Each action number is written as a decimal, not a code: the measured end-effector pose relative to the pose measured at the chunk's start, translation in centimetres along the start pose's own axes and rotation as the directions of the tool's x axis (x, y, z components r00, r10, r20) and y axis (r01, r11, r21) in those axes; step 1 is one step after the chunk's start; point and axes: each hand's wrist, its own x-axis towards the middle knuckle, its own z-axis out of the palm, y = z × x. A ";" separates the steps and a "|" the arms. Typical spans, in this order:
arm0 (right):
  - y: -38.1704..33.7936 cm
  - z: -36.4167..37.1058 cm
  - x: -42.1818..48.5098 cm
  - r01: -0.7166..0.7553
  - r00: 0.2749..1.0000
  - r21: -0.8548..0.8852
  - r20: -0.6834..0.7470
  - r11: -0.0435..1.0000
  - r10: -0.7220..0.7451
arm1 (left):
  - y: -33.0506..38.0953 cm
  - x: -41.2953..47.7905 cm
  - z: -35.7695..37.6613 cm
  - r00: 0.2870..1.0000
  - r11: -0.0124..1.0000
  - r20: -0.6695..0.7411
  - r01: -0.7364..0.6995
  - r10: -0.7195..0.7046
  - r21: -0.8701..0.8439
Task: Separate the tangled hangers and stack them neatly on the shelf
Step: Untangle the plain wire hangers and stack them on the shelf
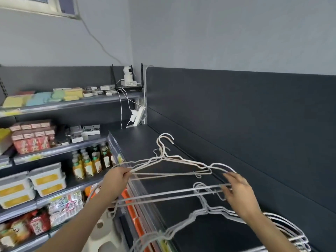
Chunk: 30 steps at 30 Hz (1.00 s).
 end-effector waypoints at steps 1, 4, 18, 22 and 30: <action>-0.1 0.8 0.6 -0.024 1.000 0.005 0.009 1.000 0.024 | -0.8 1.9 0.4 1.000 1.000 0.008 0.008 -0.008 0.012; -0.5 3.0 2.3 -0.101 0.995 0.021 0.025 0.995 0.101 | -3.4 7.6 1.7 0.998 0.999 0.046 0.030 -0.032 0.027; -2.5 8.0 6.1 -0.290 0.956 0.019 0.056 0.957 0.289 | -7.8 17.8 9.0 0.982 0.997 0.184 0.030 -0.044 0.077; -3.1 7.9 5.8 -0.272 0.961 0.031 0.057 0.962 0.269 | -7.2 17.3 7.8 0.988 0.998 0.151 -0.016 0.007 0.060; -3.4 6.1 3.0 -0.241 0.970 0.130 0.020 0.962 0.241 | -4.2 13.5 3.9 0.997 0.981 0.016 -0.065 0.069 -0.183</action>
